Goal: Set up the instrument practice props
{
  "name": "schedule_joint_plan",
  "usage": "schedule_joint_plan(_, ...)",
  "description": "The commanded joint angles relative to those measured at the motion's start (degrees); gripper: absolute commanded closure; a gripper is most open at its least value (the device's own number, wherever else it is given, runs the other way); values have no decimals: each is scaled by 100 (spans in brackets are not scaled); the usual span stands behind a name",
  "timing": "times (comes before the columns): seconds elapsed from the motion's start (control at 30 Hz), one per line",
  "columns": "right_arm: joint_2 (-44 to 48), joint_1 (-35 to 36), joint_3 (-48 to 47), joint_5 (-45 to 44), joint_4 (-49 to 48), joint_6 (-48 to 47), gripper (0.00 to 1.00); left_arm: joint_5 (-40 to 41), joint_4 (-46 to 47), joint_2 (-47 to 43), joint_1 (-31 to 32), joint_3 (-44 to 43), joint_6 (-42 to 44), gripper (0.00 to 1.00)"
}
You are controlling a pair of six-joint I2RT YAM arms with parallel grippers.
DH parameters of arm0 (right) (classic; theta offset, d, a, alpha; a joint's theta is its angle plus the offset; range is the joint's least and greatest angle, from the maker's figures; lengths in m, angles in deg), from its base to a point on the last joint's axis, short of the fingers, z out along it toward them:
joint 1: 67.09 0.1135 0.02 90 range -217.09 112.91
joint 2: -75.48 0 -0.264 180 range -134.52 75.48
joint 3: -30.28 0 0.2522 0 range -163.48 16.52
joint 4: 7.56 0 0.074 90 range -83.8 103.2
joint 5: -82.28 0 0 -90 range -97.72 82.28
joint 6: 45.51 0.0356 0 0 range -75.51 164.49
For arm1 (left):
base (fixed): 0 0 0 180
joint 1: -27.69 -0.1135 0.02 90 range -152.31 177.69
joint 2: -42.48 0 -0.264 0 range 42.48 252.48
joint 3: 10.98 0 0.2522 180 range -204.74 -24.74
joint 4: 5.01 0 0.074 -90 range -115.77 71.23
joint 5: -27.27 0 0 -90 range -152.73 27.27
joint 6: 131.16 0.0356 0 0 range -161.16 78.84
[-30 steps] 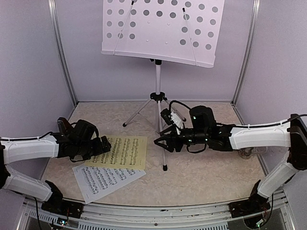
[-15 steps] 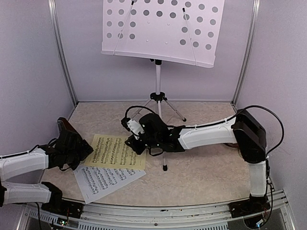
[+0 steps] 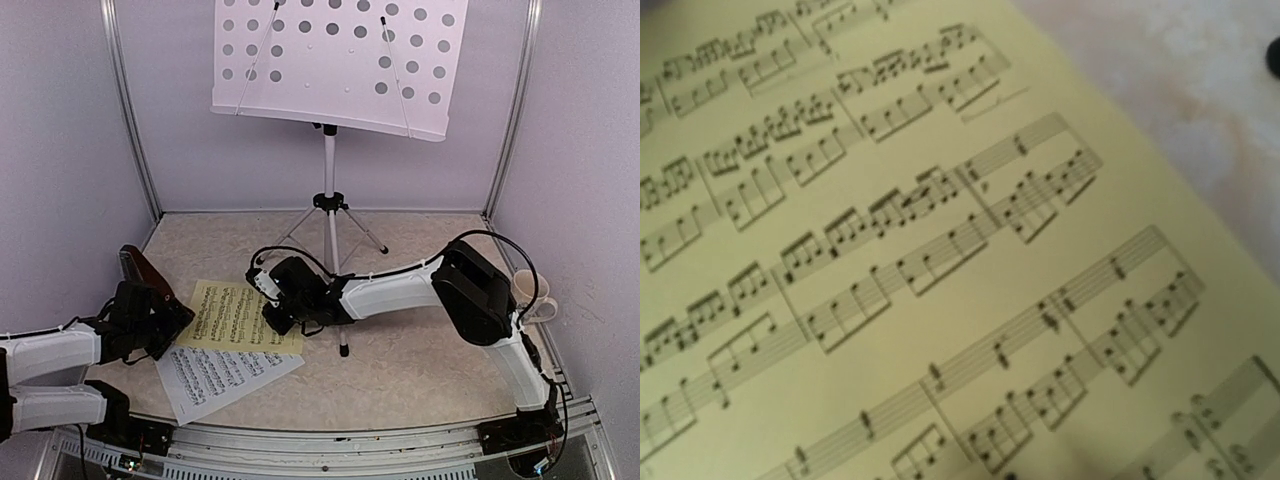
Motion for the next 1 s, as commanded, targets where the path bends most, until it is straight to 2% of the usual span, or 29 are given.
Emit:
schedule_joint_plan(0.0,-278,27,-161,63,89,-56,80,-410,488,48,-94,135,180,2)
schedule_joint_plan(0.27,-536,28,-55,397,13,8,81,-665,816,-89,-96,236,232,3)
schedule_joint_plan(0.63,-577,27,-19,538,-53,62,81,-1200,1879,-386,-88,548,266,10)
schedule_joint_plan(0.73,-586,30,-27,561,-55,63,81,-1249,2098,-394,-85,564,259,8)
schedule_joint_plan(0.83,-595,27,-44,580,-60,71,81,-1131,2105,-220,-83,518,100,1)
schedule_joint_plan(0.97,-585,27,-32,589,-61,70,81,-1141,2226,131,-77,547,-171,1)
